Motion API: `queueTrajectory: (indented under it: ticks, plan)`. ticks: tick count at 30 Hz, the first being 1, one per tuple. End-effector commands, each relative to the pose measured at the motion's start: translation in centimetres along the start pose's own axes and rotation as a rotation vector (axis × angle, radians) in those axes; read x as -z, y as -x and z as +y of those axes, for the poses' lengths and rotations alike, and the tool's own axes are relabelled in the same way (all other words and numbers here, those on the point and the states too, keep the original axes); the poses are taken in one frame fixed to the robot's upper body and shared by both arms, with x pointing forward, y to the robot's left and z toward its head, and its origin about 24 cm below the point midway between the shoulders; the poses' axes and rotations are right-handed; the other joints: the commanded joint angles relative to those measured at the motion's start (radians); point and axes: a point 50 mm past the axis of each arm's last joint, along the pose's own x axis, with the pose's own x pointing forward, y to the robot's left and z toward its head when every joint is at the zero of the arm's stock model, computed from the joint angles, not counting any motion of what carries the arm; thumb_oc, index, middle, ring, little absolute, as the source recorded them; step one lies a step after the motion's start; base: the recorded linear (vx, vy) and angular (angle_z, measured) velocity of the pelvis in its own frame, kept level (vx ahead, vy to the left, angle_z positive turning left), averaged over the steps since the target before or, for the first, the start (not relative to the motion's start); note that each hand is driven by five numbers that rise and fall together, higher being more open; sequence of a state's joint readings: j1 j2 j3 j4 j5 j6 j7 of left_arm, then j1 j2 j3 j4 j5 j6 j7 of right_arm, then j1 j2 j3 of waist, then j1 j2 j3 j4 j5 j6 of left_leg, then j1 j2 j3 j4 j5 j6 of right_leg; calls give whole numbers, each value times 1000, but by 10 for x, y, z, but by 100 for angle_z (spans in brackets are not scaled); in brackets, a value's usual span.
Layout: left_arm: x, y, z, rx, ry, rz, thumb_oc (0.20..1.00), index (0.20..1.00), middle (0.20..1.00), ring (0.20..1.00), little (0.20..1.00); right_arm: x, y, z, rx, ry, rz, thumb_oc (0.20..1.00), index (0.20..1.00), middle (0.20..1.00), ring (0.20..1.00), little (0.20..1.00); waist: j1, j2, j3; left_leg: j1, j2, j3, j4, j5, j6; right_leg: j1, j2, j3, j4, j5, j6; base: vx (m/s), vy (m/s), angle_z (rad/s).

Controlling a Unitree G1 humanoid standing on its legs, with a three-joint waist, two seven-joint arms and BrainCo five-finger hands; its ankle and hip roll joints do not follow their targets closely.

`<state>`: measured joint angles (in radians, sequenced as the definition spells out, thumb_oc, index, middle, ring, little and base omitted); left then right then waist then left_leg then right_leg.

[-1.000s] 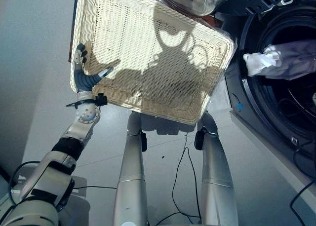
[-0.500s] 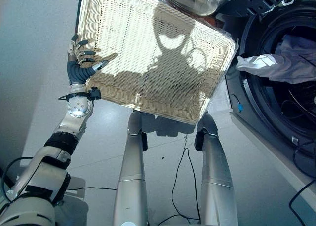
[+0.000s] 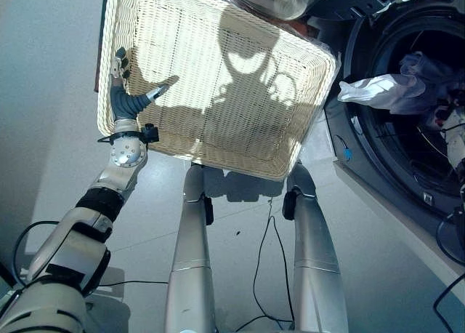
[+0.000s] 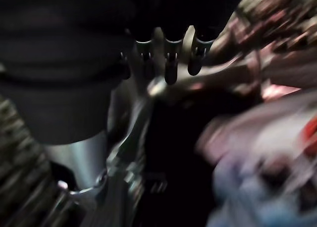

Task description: Put the clothes into the washing machine.

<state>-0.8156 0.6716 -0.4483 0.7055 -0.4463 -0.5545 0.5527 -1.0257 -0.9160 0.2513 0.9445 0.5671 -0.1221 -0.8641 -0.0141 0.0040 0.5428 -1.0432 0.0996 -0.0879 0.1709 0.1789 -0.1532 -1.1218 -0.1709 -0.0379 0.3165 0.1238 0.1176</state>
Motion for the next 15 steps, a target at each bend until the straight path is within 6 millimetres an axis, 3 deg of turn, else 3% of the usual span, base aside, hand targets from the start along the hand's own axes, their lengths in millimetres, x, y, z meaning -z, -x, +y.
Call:
queueTrajectory:
  ticks: [1,10,12,15]
  plan:
    - [-13,-8,1,-83,53,-61,1000,1000,1000,1000,1000,0,11,9,-87,112,-129,1000,1000,1000,1000,1000,-1,-5,-23,-32,-84,33,80,-75,68,31,57,-72,-62,42,17,-6,38,1]
    - [-11,-3,-3,-97,69,-74,1000,1000,1000,1000,1000,31,45,28,-300,280,-194,1000,1000,1000,1000,1000,-9,-2,-23,-40,-75,52,78,-69,65,15,57,-68,-49,40,19,0,0,0]
    - [-13,-4,-4,-101,71,-79,1000,1000,1000,1000,1000,39,60,35,-389,390,-255,1000,1000,1000,1000,1000,-14,-3,-23,-45,-72,58,79,-66,64,7,57,-66,-45,41,20,0,0,0]
    - [-13,-4,-5,-104,71,-81,1000,1000,1000,1000,1000,44,65,38,-431,476,-289,1000,1000,1000,1000,1000,-15,-3,-23,-48,-71,59,80,-63,63,2,59,-64,-42,42,20,0,0,0]
